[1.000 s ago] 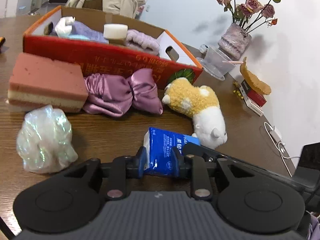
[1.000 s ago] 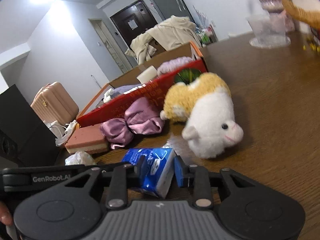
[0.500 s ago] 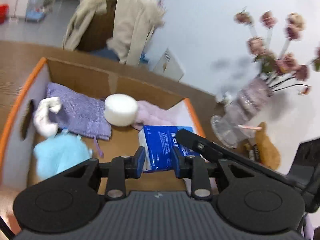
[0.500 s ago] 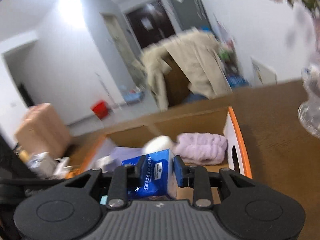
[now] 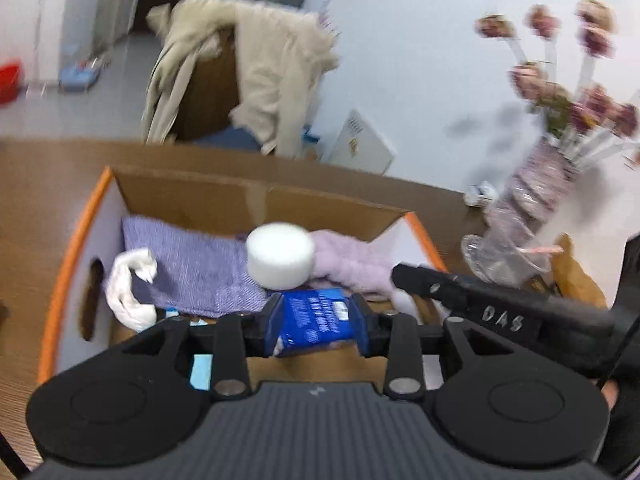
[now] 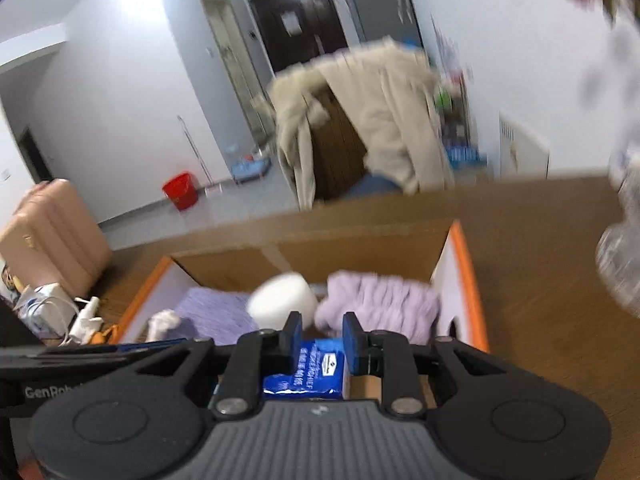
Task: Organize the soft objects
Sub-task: 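Carry the blue tissue pack into the box and open both tools, then move both tools back over the plush toy on the table, then close the left tool on the white plush head while the right tool grips its yellow body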
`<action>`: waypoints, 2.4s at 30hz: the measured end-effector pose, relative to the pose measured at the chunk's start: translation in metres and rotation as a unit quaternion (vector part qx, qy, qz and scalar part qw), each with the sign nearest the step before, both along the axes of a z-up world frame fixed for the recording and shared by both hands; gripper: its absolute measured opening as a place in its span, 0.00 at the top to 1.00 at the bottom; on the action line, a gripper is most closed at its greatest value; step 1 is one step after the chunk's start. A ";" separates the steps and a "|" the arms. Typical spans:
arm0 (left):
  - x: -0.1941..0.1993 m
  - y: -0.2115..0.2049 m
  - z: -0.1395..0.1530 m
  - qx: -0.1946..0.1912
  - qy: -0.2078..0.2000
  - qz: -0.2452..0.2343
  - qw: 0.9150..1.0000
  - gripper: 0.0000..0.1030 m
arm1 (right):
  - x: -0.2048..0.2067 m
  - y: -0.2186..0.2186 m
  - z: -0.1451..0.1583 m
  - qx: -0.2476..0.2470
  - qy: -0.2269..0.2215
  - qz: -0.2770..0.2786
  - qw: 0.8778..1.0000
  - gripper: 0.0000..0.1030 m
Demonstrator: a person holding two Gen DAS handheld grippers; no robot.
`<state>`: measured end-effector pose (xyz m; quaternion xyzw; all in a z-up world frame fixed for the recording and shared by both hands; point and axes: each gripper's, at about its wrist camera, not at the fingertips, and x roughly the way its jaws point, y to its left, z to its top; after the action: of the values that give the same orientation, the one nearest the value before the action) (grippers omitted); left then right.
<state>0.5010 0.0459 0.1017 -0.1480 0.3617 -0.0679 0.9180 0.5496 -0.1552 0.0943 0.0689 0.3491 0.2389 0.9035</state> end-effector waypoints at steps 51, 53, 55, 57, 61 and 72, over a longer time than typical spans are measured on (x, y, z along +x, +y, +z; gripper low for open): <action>-0.210 -0.122 -0.078 0.077 -0.063 -0.073 0.992 0.24 | -0.246 -0.106 -0.036 -0.049 -0.115 -0.067 0.990 0.34; -0.195 -0.132 -0.081 0.080 -0.058 -0.077 0.992 0.24 | -0.215 -0.109 -0.037 -0.039 -0.103 -0.059 0.992 0.34; -0.183 -0.138 -0.083 0.069 -0.054 -0.083 0.993 0.23 | -0.192 -0.110 -0.039 -0.020 -0.088 -0.036 0.995 0.34; -0.170 -0.144 -0.087 0.053 -0.045 -0.085 0.994 0.23 | -0.170 -0.108 -0.045 -0.011 -0.073 -0.012 0.997 0.35; -0.152 -0.165 -0.096 0.061 -0.033 -0.090 0.993 0.24 | -0.140 -0.100 -0.052 -0.011 -0.065 0.003 0.998 0.43; -0.190 -0.103 -0.092 0.057 -0.027 -0.043 0.997 0.48 | -0.185 -0.138 -0.063 0.027 -0.007 -0.042 0.999 0.58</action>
<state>0.3109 -0.0568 0.0102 -0.0779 0.3456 -0.0907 0.9307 0.3644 -0.2932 0.0318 0.1056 0.3327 0.2105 0.9131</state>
